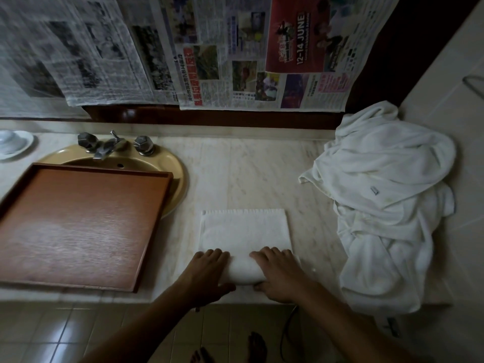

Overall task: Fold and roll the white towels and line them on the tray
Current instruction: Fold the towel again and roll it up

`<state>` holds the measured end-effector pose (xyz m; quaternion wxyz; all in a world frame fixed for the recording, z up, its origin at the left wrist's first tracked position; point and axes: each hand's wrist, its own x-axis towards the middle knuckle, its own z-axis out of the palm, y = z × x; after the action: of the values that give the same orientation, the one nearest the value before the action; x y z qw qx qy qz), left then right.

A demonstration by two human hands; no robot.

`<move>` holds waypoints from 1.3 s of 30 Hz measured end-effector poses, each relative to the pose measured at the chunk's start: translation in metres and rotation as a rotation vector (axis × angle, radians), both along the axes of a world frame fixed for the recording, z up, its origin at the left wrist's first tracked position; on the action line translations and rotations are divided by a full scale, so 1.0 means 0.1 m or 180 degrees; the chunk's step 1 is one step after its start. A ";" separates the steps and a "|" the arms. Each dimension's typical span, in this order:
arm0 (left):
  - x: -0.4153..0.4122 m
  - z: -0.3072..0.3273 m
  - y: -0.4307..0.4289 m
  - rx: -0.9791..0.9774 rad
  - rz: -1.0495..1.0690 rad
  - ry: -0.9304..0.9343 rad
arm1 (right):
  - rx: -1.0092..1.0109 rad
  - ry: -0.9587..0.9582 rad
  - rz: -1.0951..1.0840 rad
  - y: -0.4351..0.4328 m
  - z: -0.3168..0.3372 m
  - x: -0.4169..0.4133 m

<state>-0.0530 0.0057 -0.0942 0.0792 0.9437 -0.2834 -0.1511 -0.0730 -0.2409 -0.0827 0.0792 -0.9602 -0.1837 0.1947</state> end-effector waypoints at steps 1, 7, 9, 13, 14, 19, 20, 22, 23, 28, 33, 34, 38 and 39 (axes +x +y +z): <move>-0.03 0.00 0.07 -0.0081 0.0004 0.0065 | 0.0011 0.0106 0.0002 -0.02 0.01 -0.02; -0.25 -0.05 0.39 -0.0484 0.0234 0.0471 | 0.0383 0.0537 -0.0110 -0.18 0.06 -0.15; -0.24 -0.04 0.45 -0.0686 0.0426 0.0672 | 0.0523 0.0710 -0.0235 -0.22 0.08 -0.12; -0.16 -0.06 0.47 -0.0962 0.0881 0.1090 | 0.0560 0.0945 -0.0345 -0.23 0.13 -0.04; -0.14 -0.08 0.46 -0.1014 0.0972 0.1143 | 0.0442 0.0870 -0.0339 -0.20 0.14 -0.03; -0.11 -0.09 0.40 -0.1150 0.1259 0.1175 | 0.0260 -0.0642 -0.0526 0.09 0.04 -0.40; -0.10 -0.06 0.38 -0.1201 0.1306 0.1158 | 0.0257 -0.0898 -0.0538 0.16 -0.02 -0.53; -0.11 -0.03 0.35 -0.1303 0.1437 0.1132 | 0.0260 -0.1106 -0.0521 0.27 -0.16 -0.72; -0.11 -0.03 0.33 -0.1304 0.1523 0.1115 | 0.0227 -0.1131 -0.0455 0.28 -0.22 -0.78; -0.35 -0.02 0.11 -0.0733 0.1435 -0.0422 | 0.0100 -0.1122 -0.0307 0.18 -0.30 -0.71; -0.63 -0.19 -0.32 -0.0487 0.0431 -0.0613 | -0.0014 -0.0786 -0.0286 0.15 -0.27 -0.45; -0.59 -0.25 -0.33 -0.0324 0.0348 -0.0608 | -0.0057 -0.0709 -0.0296 0.16 -0.26 -0.37; -0.22 -0.27 -0.24 0.0069 0.0265 -0.0577 | -0.0319 -0.0525 -0.0158 0.17 -0.13 -0.04; -0.13 -0.25 -0.21 0.0143 0.0224 -0.0560 | -0.0408 -0.0498 -0.0081 0.15 -0.09 0.03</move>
<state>-0.0663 -0.0150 -0.1188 0.0381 0.9643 -0.2524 -0.0711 -0.0704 -0.2255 -0.0916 0.0055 -0.9778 -0.1643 0.1295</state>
